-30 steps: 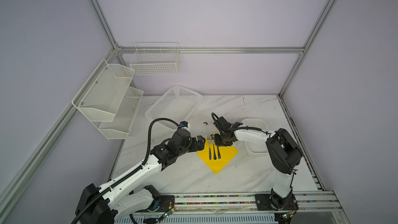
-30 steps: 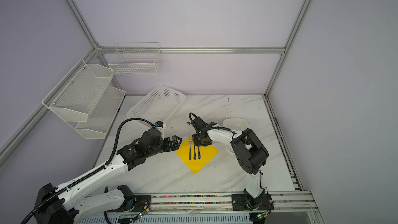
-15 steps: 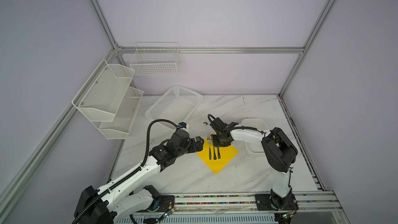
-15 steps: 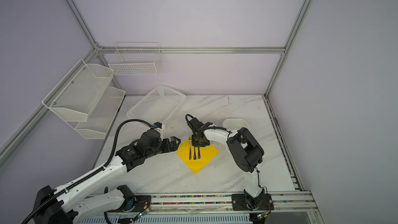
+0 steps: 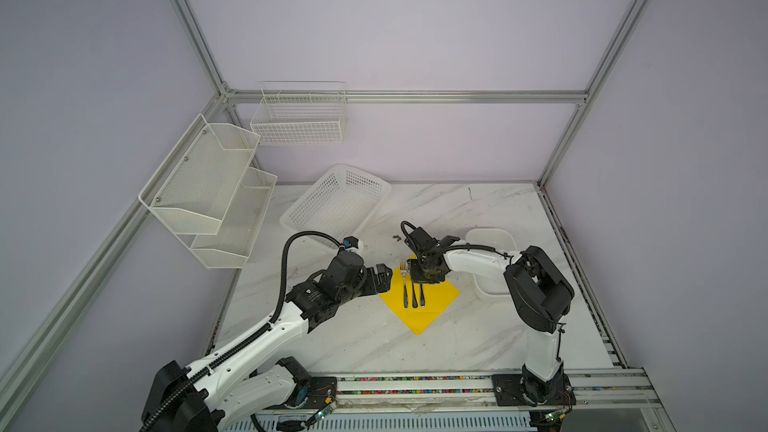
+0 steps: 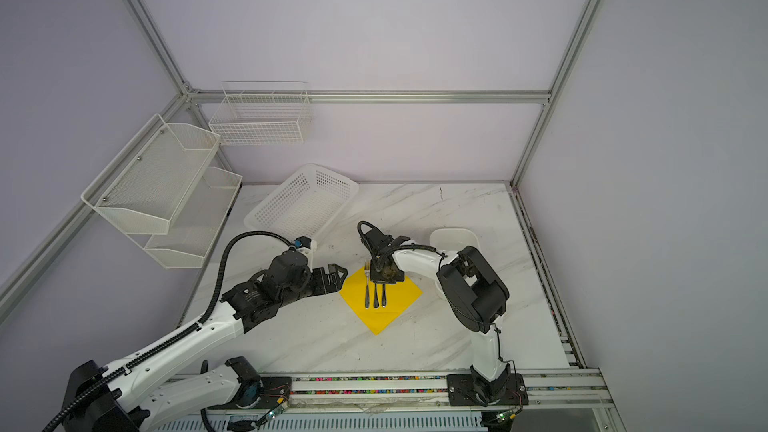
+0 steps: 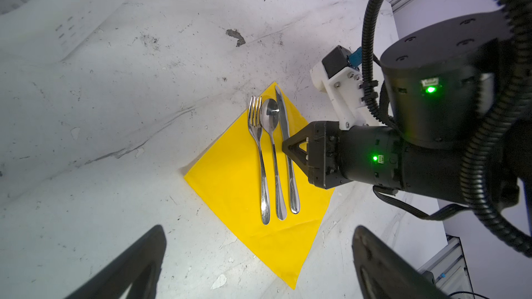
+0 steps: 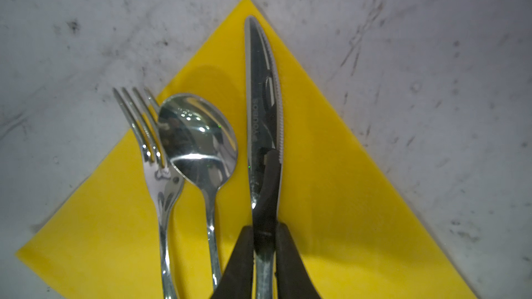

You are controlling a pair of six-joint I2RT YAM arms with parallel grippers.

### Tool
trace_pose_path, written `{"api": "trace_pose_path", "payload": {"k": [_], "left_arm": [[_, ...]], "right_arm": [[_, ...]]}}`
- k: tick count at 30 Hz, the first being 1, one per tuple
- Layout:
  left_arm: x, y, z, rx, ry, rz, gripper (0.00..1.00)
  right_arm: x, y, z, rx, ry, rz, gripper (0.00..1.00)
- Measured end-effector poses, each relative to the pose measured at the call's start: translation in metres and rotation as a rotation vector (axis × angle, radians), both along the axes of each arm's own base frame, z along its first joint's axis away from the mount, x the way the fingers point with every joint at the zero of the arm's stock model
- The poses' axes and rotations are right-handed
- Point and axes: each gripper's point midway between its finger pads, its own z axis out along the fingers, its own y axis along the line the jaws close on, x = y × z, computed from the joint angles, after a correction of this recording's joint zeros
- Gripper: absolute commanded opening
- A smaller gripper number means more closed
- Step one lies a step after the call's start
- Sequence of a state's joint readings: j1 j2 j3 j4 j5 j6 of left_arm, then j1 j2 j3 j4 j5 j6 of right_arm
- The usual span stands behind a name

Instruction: Place the utensils on the paper napkin and roll it up

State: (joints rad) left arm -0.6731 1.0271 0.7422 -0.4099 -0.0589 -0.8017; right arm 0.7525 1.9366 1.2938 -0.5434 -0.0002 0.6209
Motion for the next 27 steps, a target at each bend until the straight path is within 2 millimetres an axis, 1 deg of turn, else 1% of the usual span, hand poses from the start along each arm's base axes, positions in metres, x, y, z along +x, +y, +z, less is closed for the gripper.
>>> {"api": "trace_pose_path", "payload": {"k": [19,24,27], "left_arm": [[0.0004,0.0004,0.0006,-0.005,0.001,0.002,0.99],[0.0002,0.0002,0.0005,-0.006,0.002,0.002,1.00],[0.0001,0.0000,0.0004,-0.007,0.003,0.001,1.00]], "right_arm": [[-0.0042,-0.0026,0.0001,-0.003,0.004,-0.022,0.17],[-0.0045,-0.0028,0.0005,-0.001,0.003,-0.028,0.24],[-0.0058,-0.0052,0.0055,0.001,-0.004,-0.035,0.30]]}}
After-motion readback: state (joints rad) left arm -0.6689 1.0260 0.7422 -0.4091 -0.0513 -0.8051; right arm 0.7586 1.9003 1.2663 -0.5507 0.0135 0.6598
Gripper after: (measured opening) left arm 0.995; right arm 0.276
